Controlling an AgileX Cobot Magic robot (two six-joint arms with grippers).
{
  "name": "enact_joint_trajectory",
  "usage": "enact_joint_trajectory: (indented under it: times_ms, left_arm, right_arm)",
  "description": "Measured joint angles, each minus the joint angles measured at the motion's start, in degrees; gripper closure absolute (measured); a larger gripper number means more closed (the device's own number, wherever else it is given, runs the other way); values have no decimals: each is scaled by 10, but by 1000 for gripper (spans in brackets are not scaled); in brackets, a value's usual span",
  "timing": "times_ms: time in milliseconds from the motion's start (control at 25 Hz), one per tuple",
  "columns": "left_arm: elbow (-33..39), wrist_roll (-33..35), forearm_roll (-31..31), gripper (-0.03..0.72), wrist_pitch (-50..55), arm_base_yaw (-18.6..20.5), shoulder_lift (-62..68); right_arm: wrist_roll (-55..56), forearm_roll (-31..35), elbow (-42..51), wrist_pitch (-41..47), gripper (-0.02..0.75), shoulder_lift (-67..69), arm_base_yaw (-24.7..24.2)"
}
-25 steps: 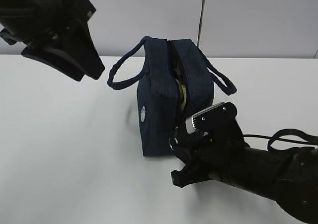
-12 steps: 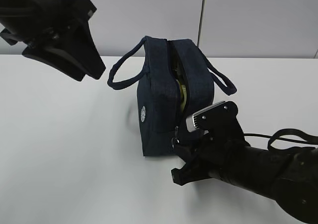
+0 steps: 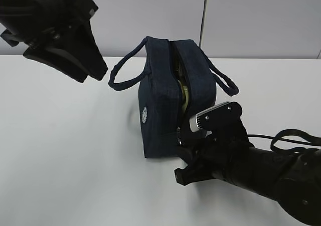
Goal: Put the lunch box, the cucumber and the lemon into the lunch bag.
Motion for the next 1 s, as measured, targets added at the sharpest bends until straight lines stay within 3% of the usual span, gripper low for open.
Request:
enact_joint_trajectory:
  times_ms: [360, 1000]
  left_arm:
    - [0, 0, -11, 440, 0, 0, 0]
    - [0, 0, -13, 440, 0, 0, 0]
  right_arm:
    - [-6, 22, -8, 11, 514, 0, 0]
    - [-12, 23, -34, 61, 511, 13, 0]
